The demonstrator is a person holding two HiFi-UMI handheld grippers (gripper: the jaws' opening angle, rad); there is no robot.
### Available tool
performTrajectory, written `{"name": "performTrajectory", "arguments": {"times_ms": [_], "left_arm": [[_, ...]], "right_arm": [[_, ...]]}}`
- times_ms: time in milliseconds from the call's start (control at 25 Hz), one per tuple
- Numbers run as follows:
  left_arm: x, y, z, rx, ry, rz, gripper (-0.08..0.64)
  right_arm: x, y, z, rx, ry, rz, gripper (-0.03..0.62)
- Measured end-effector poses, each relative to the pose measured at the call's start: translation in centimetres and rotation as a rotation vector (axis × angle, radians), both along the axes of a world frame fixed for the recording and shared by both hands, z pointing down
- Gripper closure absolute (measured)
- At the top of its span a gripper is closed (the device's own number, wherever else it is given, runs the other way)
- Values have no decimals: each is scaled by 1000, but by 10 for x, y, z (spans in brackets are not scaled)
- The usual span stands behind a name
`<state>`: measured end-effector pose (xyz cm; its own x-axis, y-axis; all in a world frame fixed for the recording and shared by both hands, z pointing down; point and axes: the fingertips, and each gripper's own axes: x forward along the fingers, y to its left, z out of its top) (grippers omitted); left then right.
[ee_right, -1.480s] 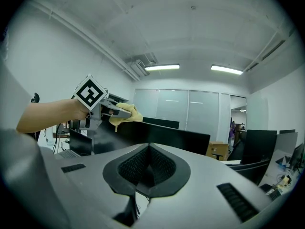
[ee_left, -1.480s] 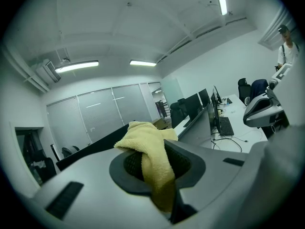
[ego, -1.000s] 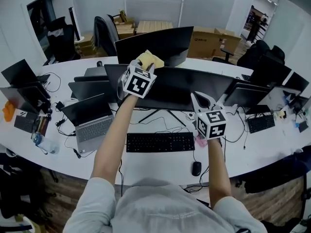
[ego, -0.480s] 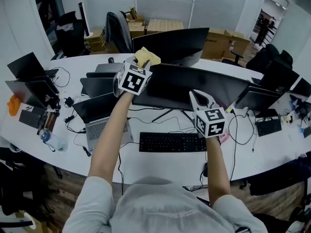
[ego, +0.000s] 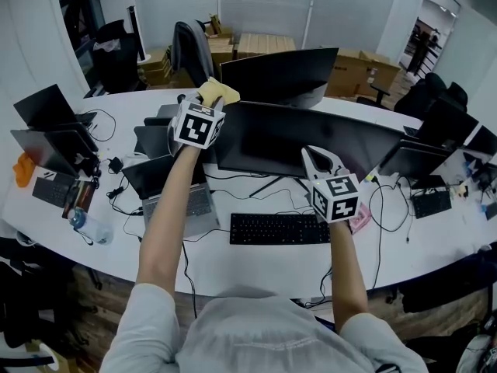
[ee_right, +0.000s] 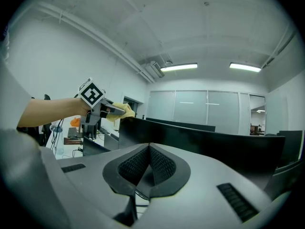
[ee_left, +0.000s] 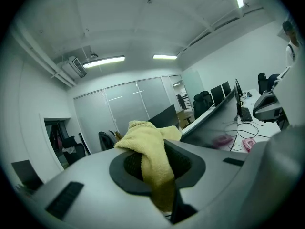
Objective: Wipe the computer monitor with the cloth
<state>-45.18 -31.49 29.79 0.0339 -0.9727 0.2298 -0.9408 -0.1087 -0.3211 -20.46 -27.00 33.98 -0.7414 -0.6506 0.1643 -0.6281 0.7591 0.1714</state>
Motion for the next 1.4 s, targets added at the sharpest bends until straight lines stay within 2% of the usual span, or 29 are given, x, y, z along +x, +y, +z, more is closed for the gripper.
{"name": "performTrajectory", "arguments": {"times_ms": [160,360,520,760,960,1160,1400], "left_arm": [[-23,15,-1,13,-14,-54,480],[-21,44,1,131,-26,-62,480],[21,76,5,171,-11,31,480],[110,115,23,230,41,223,480],[175,134,31,232,87,341,480],[234,154,34,243,79,445,480],[293,175,36,254,84,553,480]], "right_arm": [[5,13,0,4,1,8,566],[22,30,-3,33,7,33,566],[43,45,-4,57,15,72,566],[96,66,-5,98,49,160,566],[148,85,-5,109,74,245,566],[197,106,-8,126,76,350,566],[236,133,-8,147,89,425,566]]}}
